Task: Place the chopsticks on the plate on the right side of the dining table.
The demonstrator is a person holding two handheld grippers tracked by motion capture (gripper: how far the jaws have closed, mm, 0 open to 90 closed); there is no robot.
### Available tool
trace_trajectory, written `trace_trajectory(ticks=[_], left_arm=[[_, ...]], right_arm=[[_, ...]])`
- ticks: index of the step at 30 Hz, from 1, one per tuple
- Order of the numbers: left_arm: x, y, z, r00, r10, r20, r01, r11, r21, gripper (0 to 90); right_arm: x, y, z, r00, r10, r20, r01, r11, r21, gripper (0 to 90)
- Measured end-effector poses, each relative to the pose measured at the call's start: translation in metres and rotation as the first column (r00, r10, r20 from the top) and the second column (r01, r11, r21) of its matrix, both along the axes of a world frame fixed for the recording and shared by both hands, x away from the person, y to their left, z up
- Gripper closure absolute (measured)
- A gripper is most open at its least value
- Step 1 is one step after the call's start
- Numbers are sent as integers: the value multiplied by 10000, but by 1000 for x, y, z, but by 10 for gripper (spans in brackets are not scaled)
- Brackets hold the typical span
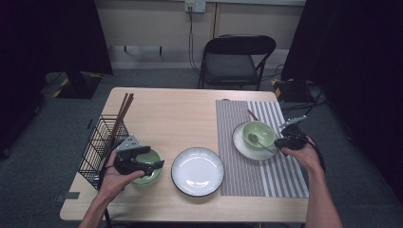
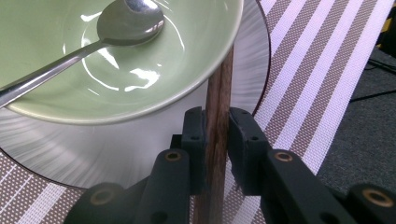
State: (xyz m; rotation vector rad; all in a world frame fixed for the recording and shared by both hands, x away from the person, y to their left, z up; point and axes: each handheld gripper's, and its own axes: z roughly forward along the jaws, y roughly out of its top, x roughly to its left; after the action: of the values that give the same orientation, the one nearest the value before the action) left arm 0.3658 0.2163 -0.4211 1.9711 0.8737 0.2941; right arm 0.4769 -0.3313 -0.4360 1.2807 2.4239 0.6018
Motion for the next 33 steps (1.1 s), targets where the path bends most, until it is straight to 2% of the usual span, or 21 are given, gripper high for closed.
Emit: trace_trajectory(ticks=[8, 16, 24, 29, 33], left_arm=[[0, 1, 0, 10000, 79, -23, -79, 10000, -39, 169], [-1, 0, 0, 9999, 123, 39, -124, 9999, 65, 165], [-2, -1, 0, 10000, 53, 22, -53, 10000, 66, 165], [-2, -1, 0, 10000, 69, 44, -70, 10000, 19, 165], [-2, -1, 1, 10000, 69, 50, -69, 10000, -3, 165]], right_arm=[[8, -1, 4, 9977, 471, -493, -482, 9986, -228, 767], [18, 1, 6, 9943, 697, -812, -736, 9962, -461, 769], [25, 5, 7, 9911, 1000, -885, -1078, 9902, -886, 769], [25, 5, 7, 9910, 987, -902, -1065, 9906, -859, 761], [23, 5, 7, 9912, 973, -899, -1045, 9913, -794, 722]])
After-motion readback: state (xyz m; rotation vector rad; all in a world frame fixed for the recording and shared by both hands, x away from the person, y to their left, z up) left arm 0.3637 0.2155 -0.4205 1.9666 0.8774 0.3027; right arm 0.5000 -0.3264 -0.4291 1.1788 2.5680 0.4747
